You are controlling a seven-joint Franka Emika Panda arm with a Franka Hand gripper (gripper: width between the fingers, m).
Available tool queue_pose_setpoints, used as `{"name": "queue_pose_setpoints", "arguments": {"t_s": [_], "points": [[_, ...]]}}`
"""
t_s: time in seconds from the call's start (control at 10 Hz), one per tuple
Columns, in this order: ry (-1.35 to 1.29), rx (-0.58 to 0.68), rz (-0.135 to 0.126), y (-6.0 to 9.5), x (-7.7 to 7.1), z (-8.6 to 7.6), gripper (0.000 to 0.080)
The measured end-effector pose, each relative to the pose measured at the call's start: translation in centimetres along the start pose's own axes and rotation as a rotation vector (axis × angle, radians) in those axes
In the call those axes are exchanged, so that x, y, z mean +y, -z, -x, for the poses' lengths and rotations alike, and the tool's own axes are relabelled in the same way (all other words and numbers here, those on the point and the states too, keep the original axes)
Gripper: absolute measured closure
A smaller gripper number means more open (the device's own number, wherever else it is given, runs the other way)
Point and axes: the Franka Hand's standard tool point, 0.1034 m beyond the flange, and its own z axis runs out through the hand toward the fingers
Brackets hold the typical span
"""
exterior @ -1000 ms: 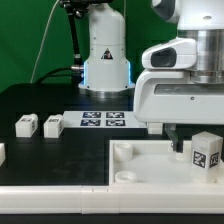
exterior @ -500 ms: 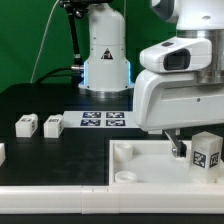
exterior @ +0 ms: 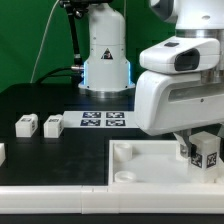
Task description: Assemble one leg
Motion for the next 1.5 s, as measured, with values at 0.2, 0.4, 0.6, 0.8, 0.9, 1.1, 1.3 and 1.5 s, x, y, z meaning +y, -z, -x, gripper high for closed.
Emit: {"name": "queue_pose_setpoints", "arguments": {"t_s": [0.2,0.4,0.6,0.8,0.9,1.1,1.3,1.5], "points": [[-0.083,0.000,-0.002,-0.02,-0.04,0.00,0.0509],[-0.329,0.000,-0.004,-0.03,-0.17,-0.02,0.0509],[-0.595,0.018,-0.002,-0.05,-0.24,-0.05,0.0509],[-0.835,0.043,0.002,-0.03,-0.17,0.18,0.0508],[-0.966,0.048,0.003,-0.03,-0.10,0.23,0.0508],[-1.084,0.044,-0.010,-0.02,0.12,0.29,0.0508],[-1.074,0.043,-0.009,-0.11,0.10,0.33,0.0416],[-1.044,0.044,-0.009,-0.07,0.00,0.25,0.0190]]}}
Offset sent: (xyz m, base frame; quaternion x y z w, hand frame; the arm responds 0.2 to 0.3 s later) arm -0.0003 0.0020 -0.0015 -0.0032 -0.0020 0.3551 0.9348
